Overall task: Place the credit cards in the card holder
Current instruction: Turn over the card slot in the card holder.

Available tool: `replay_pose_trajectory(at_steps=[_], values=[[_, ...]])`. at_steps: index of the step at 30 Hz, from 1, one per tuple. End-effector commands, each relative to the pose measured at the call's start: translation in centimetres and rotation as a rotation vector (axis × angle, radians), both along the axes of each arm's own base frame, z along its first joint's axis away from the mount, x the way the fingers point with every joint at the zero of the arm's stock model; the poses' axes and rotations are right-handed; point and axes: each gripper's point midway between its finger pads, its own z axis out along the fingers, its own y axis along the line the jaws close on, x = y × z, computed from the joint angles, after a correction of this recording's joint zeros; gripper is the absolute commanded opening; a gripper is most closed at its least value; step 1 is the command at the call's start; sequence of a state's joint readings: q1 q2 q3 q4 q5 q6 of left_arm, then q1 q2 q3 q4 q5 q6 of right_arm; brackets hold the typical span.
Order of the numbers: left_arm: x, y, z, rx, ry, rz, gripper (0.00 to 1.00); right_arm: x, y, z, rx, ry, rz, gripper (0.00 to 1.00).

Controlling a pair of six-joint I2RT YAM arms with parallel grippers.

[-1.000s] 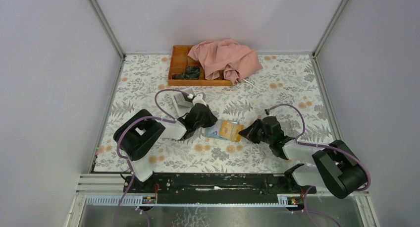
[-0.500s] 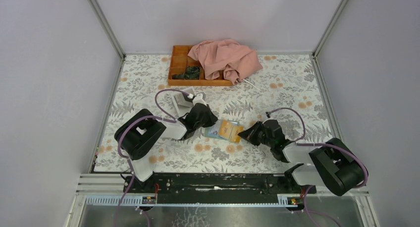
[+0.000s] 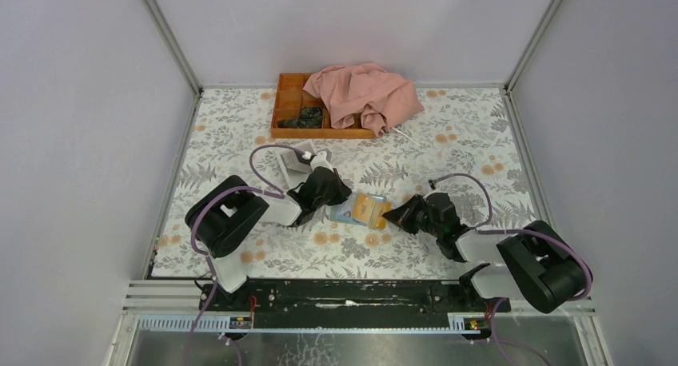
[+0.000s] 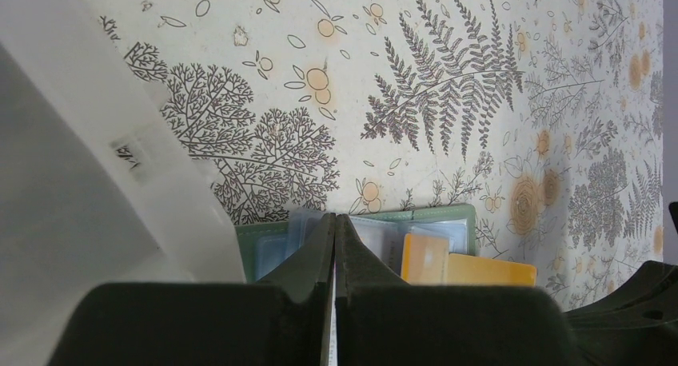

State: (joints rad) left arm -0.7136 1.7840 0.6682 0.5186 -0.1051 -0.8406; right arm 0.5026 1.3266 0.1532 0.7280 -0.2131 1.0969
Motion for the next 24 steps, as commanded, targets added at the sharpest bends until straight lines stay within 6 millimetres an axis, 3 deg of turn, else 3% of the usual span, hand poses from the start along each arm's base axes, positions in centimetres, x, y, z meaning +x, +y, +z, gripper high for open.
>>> replay_pose_trajectory(at_steps=[1,8,17,24], values=[[-8.2,6.6,-9.9,0.323,0.329,-0.035,0.00,0.6,0.4,1.9,0.023,-0.038,0.007,0.00],[-8.5,6.3,-9.8,0.316,0.329,-0.040,0.00,1.5,0.6,3.5,0.039,-0.073,-0.010,0.00],[-8.8,6.2,-10.0,0.323,0.332,-0.046,0.00,1.6,1.5,2.9,0.088,-0.076,-0.005,0.00],[-9.0,6.6,-10.0,0.333,0.332,-0.042,0.00,2.3,2.8,4.8,0.095,-0.138,0.018,0.00]])
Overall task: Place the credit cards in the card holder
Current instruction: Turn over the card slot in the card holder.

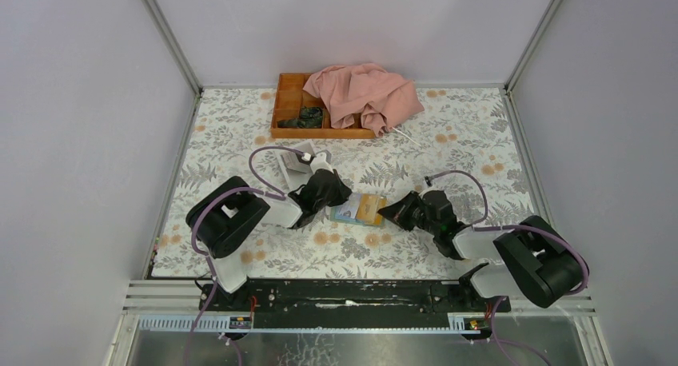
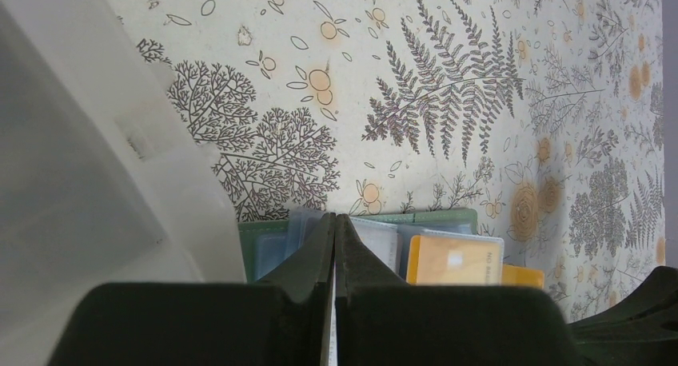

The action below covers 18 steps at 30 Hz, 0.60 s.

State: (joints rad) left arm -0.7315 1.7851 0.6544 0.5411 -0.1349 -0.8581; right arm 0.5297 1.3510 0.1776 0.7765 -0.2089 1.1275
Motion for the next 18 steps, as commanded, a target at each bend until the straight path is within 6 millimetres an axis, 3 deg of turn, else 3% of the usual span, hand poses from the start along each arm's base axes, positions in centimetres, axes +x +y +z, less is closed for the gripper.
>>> replay_pose_trajectory(at_steps=[1,8,18], values=[[-8.7,6.8,-9.9,0.336,0.343,-0.056,0.00,1.8,1.7,3.8,0.049,-0.118,0.009,0.00],[-8.6,6.9,-9.2,0.328,0.332,-0.043,0.00,2.2,2.6,5.1,0.002,-0.155,0.036,0.00],[-7.5,7.0,-5.6,0.298,0.264,0.014,0.08,2.5,3.9,3.7,-0.041,-0.125,0.073,0.00]])
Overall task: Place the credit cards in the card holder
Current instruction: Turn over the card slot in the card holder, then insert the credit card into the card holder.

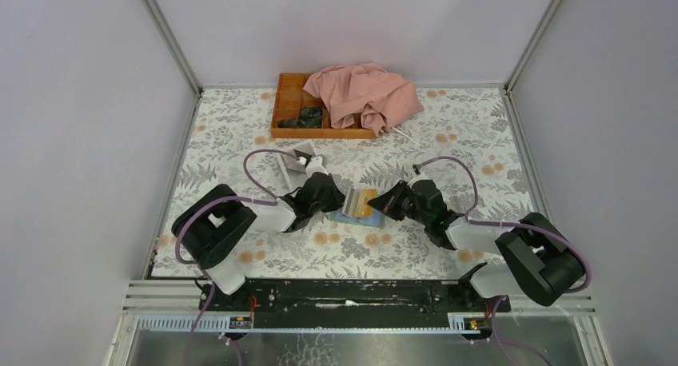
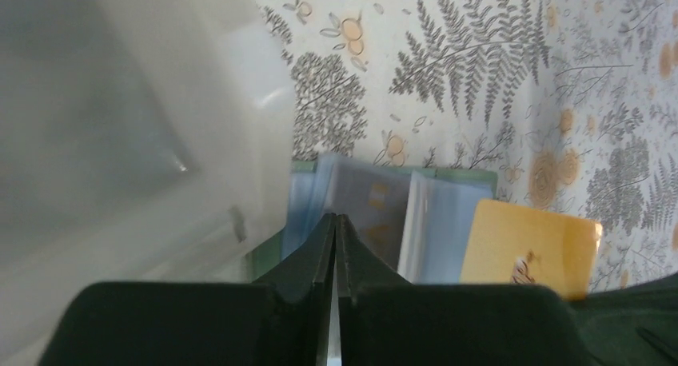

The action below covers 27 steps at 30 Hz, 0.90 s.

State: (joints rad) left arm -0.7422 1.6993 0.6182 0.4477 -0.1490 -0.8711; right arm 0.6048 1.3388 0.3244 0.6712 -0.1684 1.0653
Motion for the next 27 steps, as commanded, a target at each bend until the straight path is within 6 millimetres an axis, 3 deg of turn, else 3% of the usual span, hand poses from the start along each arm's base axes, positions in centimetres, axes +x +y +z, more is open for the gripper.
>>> replay_pose_trajectory(at_steps=[1,13,16,27], values=[[-5.7,6.0,-5.5,0.268,0.222,0.014,0.09,0.9,0.9,0.2,-0.014,-0.028,0.009,0.00],[-5.2,8.6,-0.8,0.253,0.108,0.143,0.18,0.9,1.7,-0.5,-0.016,-0.020,0.030,0.00],[-5.4,8.8,-0.5,0.242,0.101,0.150,0.18,0.9,1.9,-0.4,-0.012,-0.022,0.036,0.00],[-5.0,7.2,1.2,0.144,0.058,0.121,0.25,0.4,4.4,-0.7,-0.016,-0.021,0.136,0.00]])
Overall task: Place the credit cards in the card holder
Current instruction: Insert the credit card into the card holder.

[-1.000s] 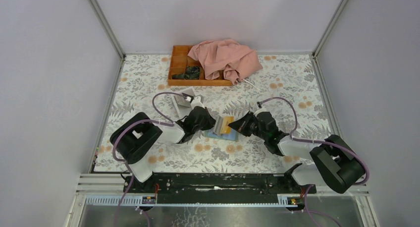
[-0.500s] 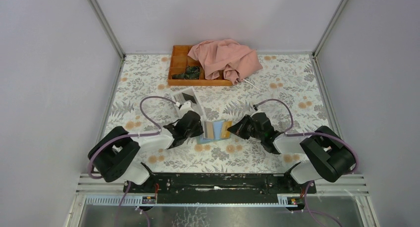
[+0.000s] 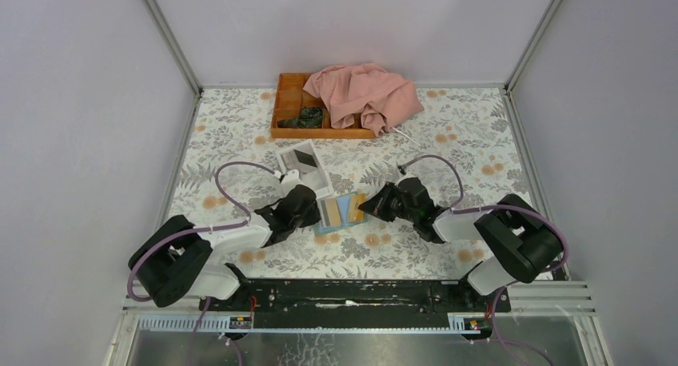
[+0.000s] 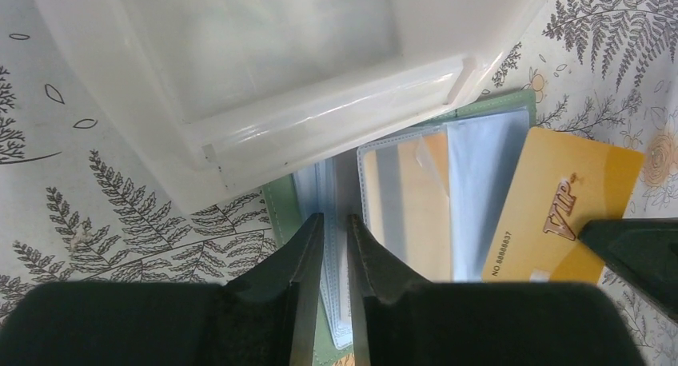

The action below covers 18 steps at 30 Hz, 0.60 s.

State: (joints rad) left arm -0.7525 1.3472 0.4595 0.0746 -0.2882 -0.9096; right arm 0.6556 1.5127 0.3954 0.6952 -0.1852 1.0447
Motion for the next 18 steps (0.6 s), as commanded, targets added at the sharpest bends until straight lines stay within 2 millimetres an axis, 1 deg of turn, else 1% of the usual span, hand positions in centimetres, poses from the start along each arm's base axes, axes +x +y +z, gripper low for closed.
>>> replay_pose_trajectory(at_steps=[1,7,10,14,18], values=[[0.4,-0.5,1.3,-0.012,-0.029,0.007,0.25,0.6,2.2,2.0,0.041,-0.073,0.070,0.00],[0.6,0.6,3.6,-0.034,-0.094,0.063,0.28,0.5,2.9,1.8,0.015,-0.082,0.108,0.00],[0.6,1.1,4.3,-0.036,-0.111,0.087,0.30,0.5,3.1,1.8,0.004,-0.087,0.128,0.00],[0.2,1.9,4.3,-0.028,-0.107,0.113,0.35,0.6,3.4,1.9,-0.004,-0.094,0.153,0.00],[-0.5,2.7,3.0,-0.013,-0.080,0.131,0.36,0.7,3.7,1.9,-0.019,-0.097,0.176,0.00]])
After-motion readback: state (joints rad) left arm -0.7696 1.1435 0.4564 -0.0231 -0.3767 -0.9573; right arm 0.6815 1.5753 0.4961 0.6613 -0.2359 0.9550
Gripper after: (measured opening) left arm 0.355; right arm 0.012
